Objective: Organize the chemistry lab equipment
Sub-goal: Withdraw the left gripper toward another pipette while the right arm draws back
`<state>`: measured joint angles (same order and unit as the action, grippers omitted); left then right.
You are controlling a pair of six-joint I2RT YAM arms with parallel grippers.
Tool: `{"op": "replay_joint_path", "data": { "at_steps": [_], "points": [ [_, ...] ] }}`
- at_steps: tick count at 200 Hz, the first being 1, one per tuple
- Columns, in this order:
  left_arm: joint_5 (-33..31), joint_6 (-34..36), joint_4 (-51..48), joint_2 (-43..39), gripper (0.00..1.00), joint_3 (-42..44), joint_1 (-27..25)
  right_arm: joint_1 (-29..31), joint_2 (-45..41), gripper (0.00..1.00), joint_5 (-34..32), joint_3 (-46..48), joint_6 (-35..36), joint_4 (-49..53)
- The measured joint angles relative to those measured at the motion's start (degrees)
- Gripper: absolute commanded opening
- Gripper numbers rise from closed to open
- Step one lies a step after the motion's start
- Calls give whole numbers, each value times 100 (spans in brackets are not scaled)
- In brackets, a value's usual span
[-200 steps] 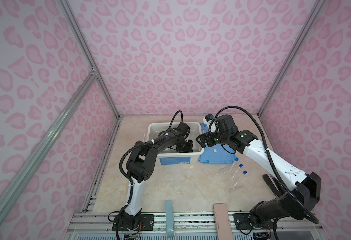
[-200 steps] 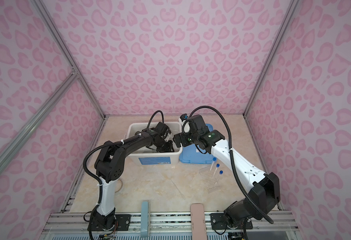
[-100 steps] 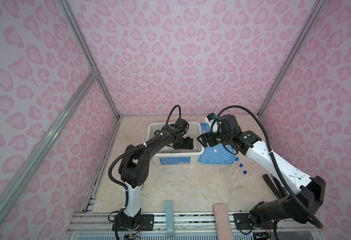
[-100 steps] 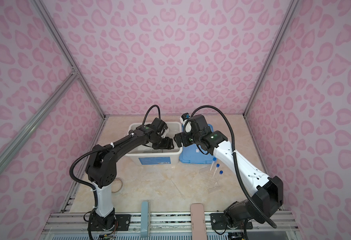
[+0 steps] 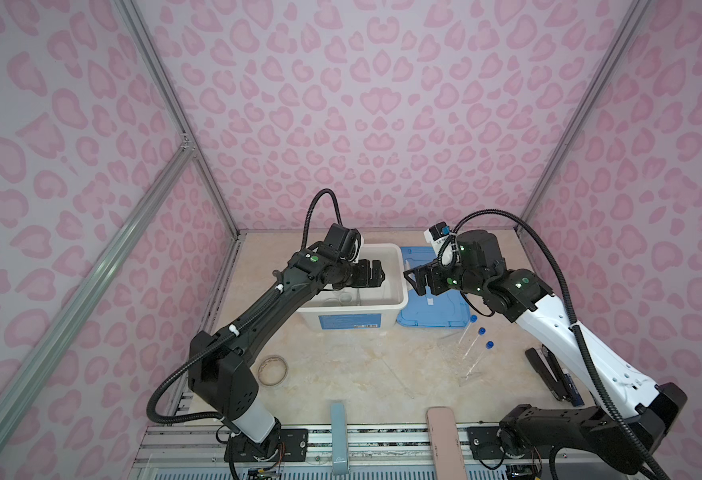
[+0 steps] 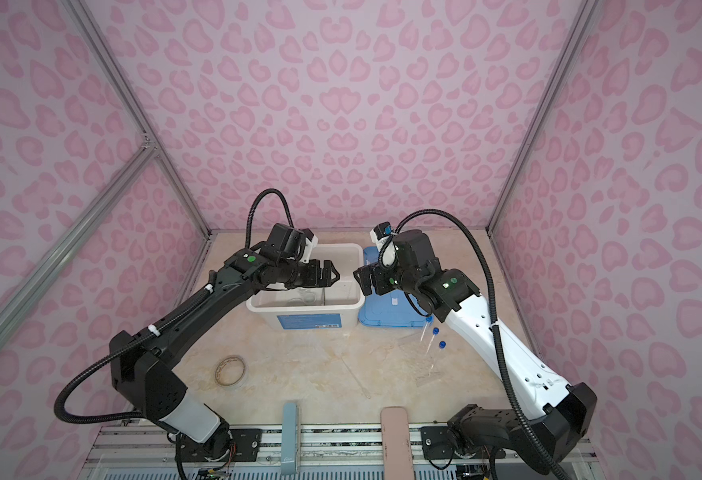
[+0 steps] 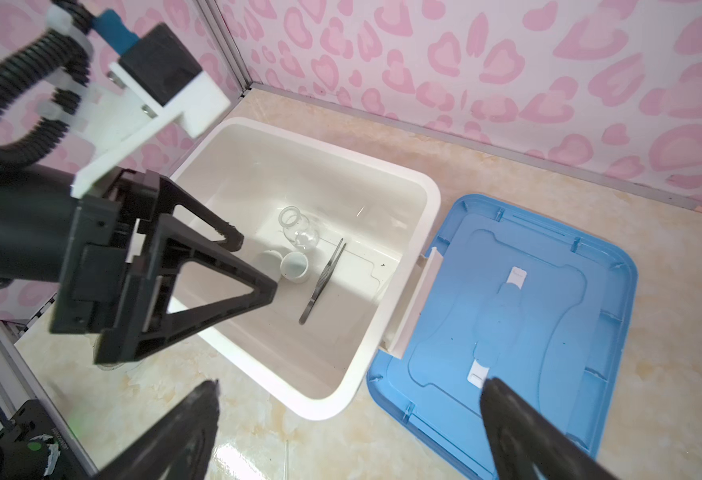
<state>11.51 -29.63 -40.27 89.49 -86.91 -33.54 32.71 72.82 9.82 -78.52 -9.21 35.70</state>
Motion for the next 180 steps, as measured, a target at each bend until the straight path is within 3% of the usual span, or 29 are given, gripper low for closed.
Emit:
{"op": "replay_joint_path", "data": {
  "at_steps": [55, 105, 120, 152, 180],
  "points": [
    [-448, -1246, 358, -1207, 97, 1034, -1064, 219, -986, 99, -149, 682, -81, 492],
    [-898, -2739, 1012, -1652, 100, 2378, -2065, 271, -1797, 98, -354, 1425, -249, 944],
    [-968, -3279, 1263, -1650, 85, 2651, -2354, 280, -1954, 99, -376, 1633, -343, 1034],
    [-1340, -4778, 1764, -1665, 78, 3508, -2975, 280, -2081, 98, -378, 1867, -457, 1141],
    [-1464, -5764, 2035, -1419, 73, 3797, -3213, 280, -2177, 98, -380, 1932, -474, 1145]
  ]
}}
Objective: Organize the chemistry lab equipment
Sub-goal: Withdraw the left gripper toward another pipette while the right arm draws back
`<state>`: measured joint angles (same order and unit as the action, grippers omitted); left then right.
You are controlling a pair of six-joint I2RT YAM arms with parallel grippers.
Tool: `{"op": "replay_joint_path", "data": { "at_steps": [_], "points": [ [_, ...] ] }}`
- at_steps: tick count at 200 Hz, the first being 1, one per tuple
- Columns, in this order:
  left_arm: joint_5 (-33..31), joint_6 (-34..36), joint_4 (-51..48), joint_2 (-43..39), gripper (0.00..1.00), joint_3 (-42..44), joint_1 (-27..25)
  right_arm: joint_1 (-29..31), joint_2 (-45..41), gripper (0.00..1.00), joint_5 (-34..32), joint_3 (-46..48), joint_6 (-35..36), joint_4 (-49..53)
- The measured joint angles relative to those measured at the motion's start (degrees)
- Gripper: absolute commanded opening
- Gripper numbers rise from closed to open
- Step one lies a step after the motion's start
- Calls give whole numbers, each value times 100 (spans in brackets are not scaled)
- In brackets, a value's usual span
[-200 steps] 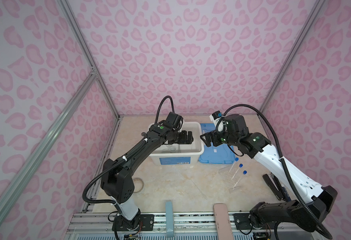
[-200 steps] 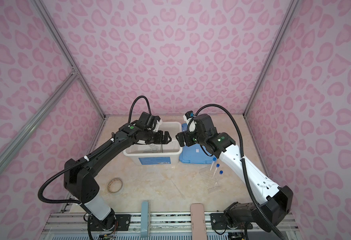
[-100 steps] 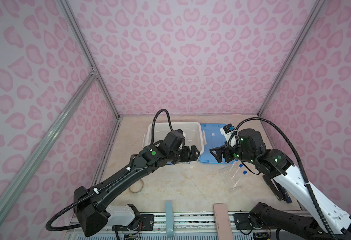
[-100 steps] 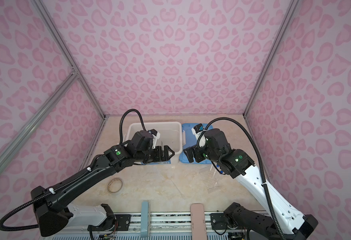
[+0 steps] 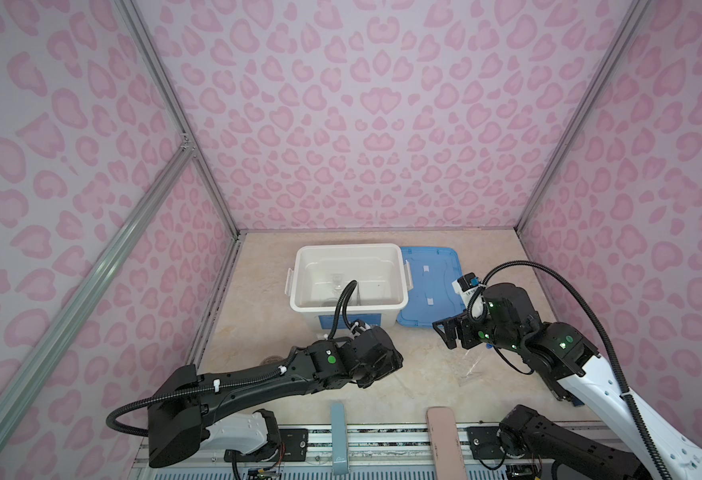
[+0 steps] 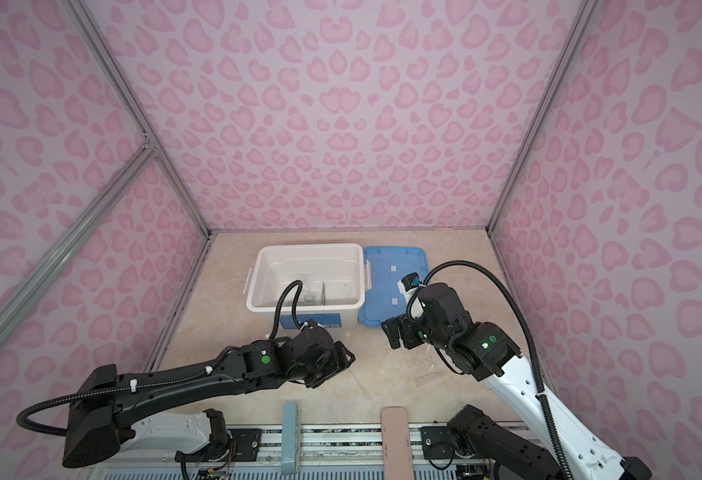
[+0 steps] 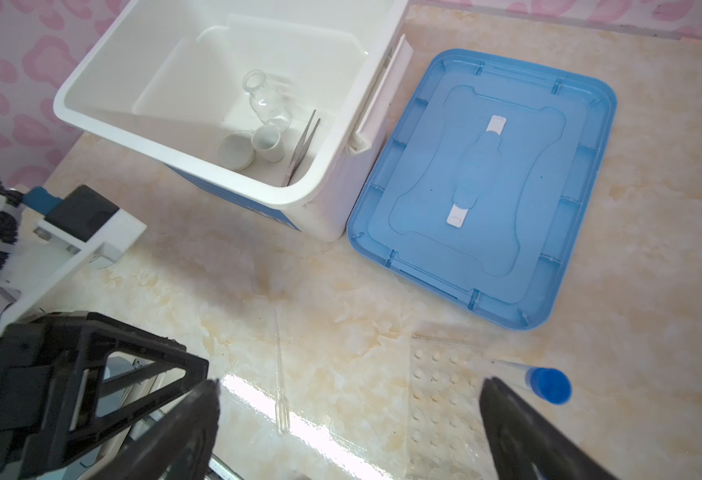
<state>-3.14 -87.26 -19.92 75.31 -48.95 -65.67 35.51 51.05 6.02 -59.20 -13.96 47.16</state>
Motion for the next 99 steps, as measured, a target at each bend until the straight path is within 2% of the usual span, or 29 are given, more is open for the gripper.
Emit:
{"op": "replay_joint_path", "data": {
  "at_steps": [24, 44, 58, 76, 99],
  "points": [
    [-42, -581, 275, 398, 72, -2, -201, 0, -2, 98, 0, 52, -20, -15],
    [79, -1121, 446, 785, 64, -2, -420, 0, 37, 98, 0, 74, -20, -20],
    [177, -1416, 509, 1003, 63, -2, -520, 0, 37, 98, -2, 125, -15, -15],
    [214, -1694, 516, 1180, 63, -13, -577, 0, 37, 98, -24, 179, 2, -15],
    [232, -1934, 492, 1344, 57, -192, -619, 0, 20, 98, -44, 256, 7, -48]
  ]
}}
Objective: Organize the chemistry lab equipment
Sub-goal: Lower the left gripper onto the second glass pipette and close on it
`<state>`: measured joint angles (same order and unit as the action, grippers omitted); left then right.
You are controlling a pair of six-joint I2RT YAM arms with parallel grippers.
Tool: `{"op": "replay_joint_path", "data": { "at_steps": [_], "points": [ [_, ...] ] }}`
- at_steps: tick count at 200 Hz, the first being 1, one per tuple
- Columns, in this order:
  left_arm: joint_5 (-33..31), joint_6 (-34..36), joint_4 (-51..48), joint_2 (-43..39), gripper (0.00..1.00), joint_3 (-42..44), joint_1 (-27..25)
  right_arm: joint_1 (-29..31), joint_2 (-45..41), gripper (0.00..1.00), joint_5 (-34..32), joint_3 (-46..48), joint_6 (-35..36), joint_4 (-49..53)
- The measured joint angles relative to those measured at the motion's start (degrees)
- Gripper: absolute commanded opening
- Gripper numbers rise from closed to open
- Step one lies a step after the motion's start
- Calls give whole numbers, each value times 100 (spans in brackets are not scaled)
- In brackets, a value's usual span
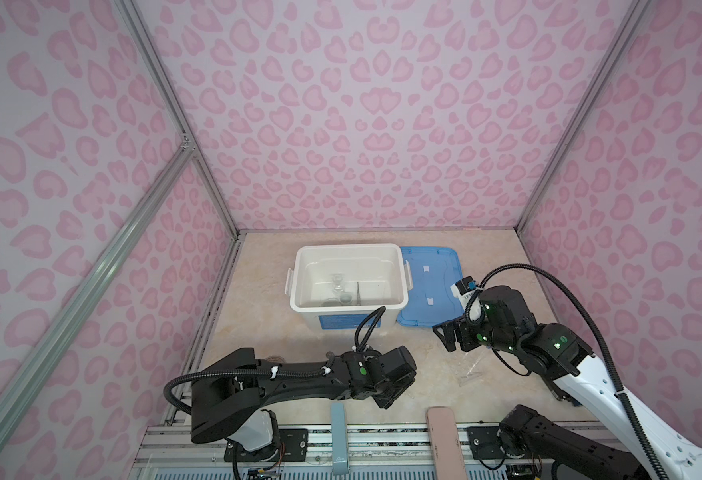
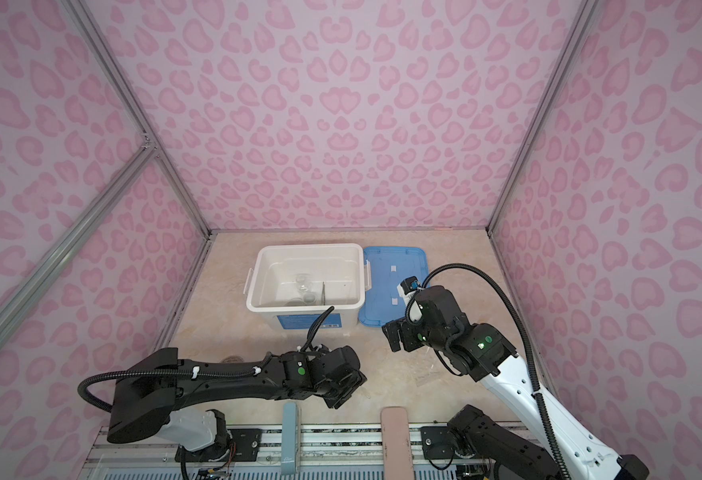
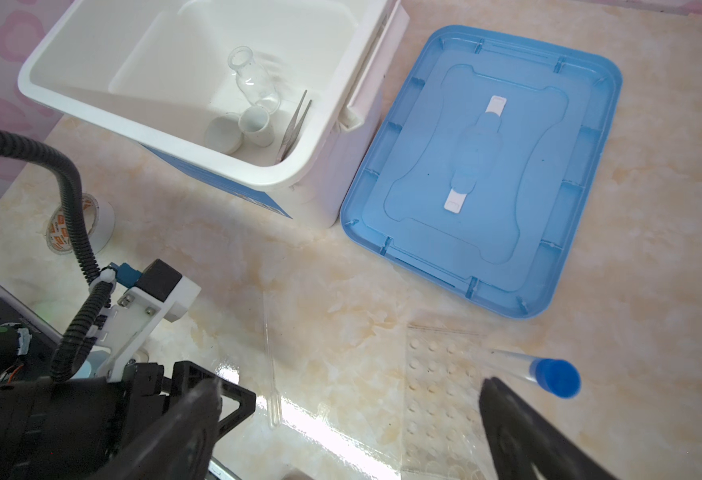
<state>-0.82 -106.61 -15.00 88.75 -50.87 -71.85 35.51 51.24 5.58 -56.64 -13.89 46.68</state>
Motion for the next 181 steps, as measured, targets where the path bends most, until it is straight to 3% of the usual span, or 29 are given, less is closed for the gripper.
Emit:
{"op": "replay_joint_path", "data": {
  "at_steps": [103, 107, 181],
  "points": [
    [404, -282, -247, 804, 37, -496, 0, 0, -4, 98, -103, 61, 17, -129],
    [413, -282, -254, 837, 33, -525, 0, 0, -4, 98, -103, 61, 17, -142],
    [708, -282, -313, 1143, 25, -706, 26, -2, 59, 98, -103, 98, 17, -223]
  ]
}}
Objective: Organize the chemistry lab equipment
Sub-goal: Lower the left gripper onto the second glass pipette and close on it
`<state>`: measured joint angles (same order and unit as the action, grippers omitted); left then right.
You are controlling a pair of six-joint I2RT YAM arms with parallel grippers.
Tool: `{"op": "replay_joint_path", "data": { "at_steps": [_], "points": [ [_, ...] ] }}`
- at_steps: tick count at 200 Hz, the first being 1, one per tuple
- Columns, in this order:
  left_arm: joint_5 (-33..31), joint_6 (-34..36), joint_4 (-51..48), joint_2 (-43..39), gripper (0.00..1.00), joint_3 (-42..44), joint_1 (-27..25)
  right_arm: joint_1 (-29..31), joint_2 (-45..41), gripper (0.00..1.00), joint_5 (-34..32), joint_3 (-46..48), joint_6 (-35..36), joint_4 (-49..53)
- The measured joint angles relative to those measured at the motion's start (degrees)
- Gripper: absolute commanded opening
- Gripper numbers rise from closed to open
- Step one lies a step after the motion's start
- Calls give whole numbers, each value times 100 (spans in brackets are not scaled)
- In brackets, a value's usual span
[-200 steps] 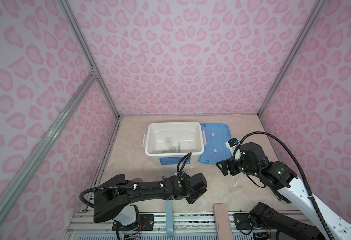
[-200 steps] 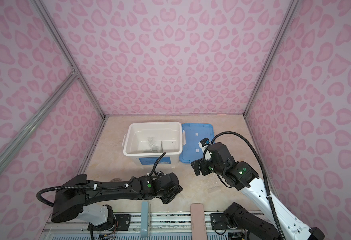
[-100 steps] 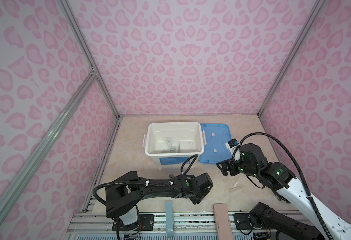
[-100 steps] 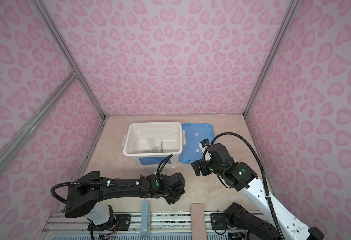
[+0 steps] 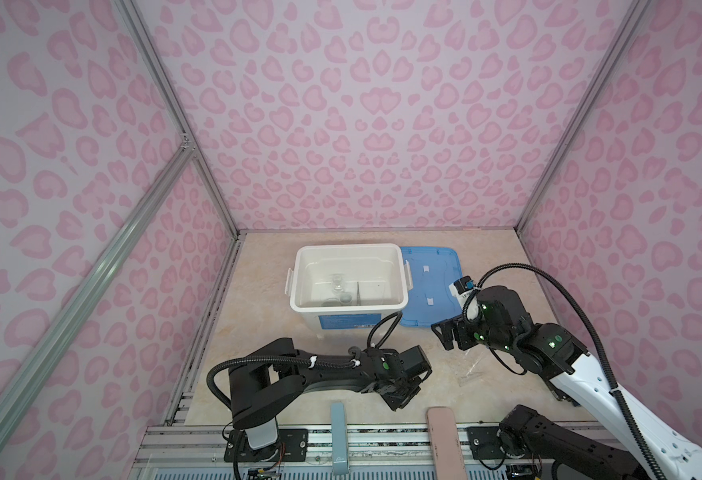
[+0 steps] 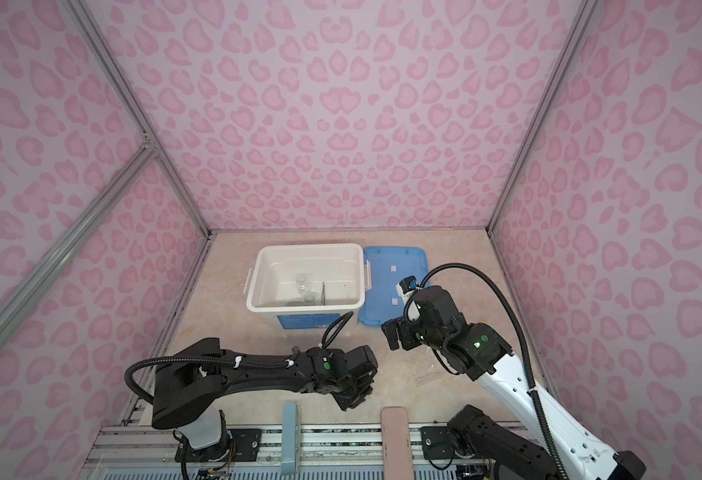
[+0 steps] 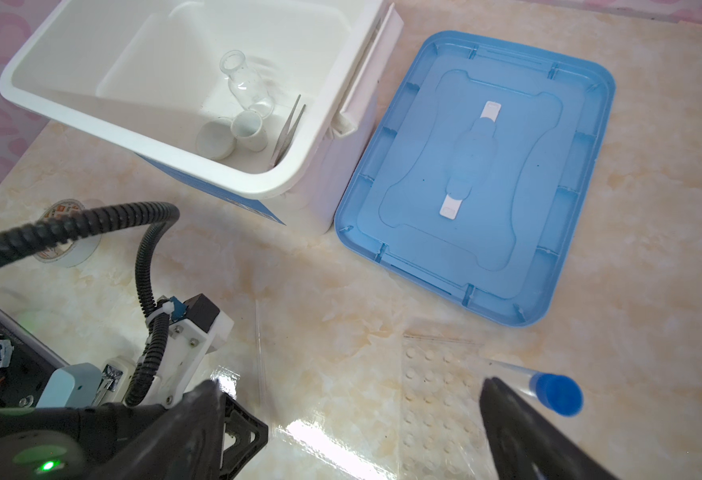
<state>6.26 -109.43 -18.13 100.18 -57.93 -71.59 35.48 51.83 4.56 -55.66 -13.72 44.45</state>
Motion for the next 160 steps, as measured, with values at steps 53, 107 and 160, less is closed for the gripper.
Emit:
{"op": "replay_joint_path", "data": {
  "at_steps": [53, 107, 160],
  "points": [
    [144, -68, 9, 160, 20, 20, 2, -2, -52, 99, 0, 7, 0, -13],
    [229, -96, 22, 173, 17, 26, 7, -13, -146, 99, -44, 7, 2, -22],
    [251, -114, 81, 173, 16, 70, 24, -20, -186, 99, -63, 11, -2, -39]
  ]
}}
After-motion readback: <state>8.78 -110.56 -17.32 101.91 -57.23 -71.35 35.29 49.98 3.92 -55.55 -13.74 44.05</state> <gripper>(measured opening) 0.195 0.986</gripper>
